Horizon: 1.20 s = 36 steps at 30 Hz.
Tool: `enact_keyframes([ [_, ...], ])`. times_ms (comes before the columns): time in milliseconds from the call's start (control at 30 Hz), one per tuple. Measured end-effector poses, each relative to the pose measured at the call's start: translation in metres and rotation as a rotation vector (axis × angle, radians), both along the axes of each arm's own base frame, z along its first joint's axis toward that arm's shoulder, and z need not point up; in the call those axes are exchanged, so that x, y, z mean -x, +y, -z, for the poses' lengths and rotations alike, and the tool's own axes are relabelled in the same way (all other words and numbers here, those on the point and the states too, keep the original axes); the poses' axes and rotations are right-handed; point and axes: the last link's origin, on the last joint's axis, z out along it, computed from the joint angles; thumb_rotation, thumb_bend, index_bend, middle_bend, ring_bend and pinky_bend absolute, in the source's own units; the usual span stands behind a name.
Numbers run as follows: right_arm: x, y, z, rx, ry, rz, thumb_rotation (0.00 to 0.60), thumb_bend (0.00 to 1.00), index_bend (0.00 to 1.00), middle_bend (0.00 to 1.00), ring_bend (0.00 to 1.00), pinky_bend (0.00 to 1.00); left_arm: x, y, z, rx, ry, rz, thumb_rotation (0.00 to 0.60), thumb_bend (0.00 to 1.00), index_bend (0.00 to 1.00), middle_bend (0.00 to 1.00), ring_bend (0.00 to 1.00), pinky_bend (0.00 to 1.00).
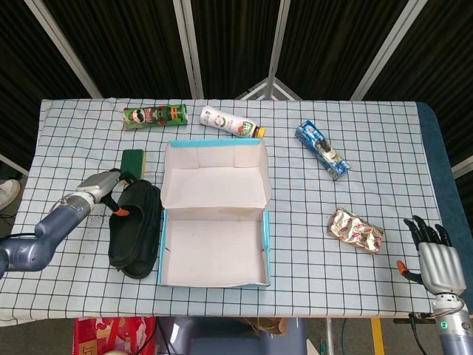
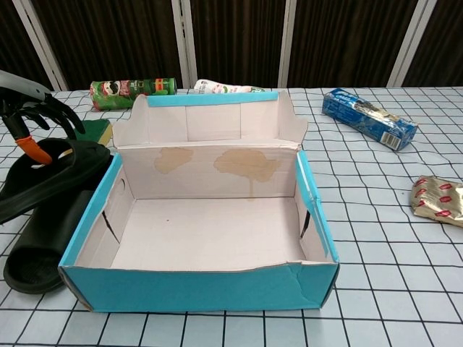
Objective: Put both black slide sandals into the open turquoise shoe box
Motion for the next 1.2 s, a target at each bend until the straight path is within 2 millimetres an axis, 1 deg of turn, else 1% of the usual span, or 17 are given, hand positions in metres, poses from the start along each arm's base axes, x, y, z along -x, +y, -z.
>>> enact_keyframes([
  [233,0.001,0.0,0.0,-0.001,-0.001,0.005,0.6,0.29,0.13,0.08,0.16,0.07,0.001,-0.001,0.01,0.008,0.021,0.013,0.6,0.26,0.25,0.21,0.0,0.07],
  [400,0.0,0.0,0.0,-0.002,-0.001,0.004,0.6,0.29,0.13,0.08,0.16,0.07,0.001,-0.001,0.015,0.015,0.033,0.019,0.6,0.26,0.29,0.24,0.0,0.07],
  [633,0.0,0.0,-0.001,-0.002,-0.001,0.001,0.6,0.29,0.13,0.08,0.16,0.07,0.0,-0.002,0.018,0.012,0.064,0.039,0.6,0.26,0.3,0.27,0.01,0.07],
  [967,0.0,0.001,-0.001,-0.002,-0.002,0.002,0.6,0.29,0.13,0.08,0.16,0.07,0.004,-0.003,0.022,-0.002,0.094,0.037,0.6,0.26,0.3,0.29,0.02,0.07],
  [1067,0.0,0.0,-0.001,-0.002,-0.002,0.002,0.6,0.29,0.13,0.08,0.16,0.07,0.004,-0.003,0.024,-0.004,0.103,0.039,0.6,0.26,0.33,0.34,0.05,0.07],
  [1200,0.0,0.001,-0.001,-0.003,-0.001,0.002,0.6,0.29,0.13,0.08,0.16,0.07,0.002,-0.002,0.024,-0.023,0.101,0.048,0.6,0.26,0.4,0.44,0.1,0.07],
])
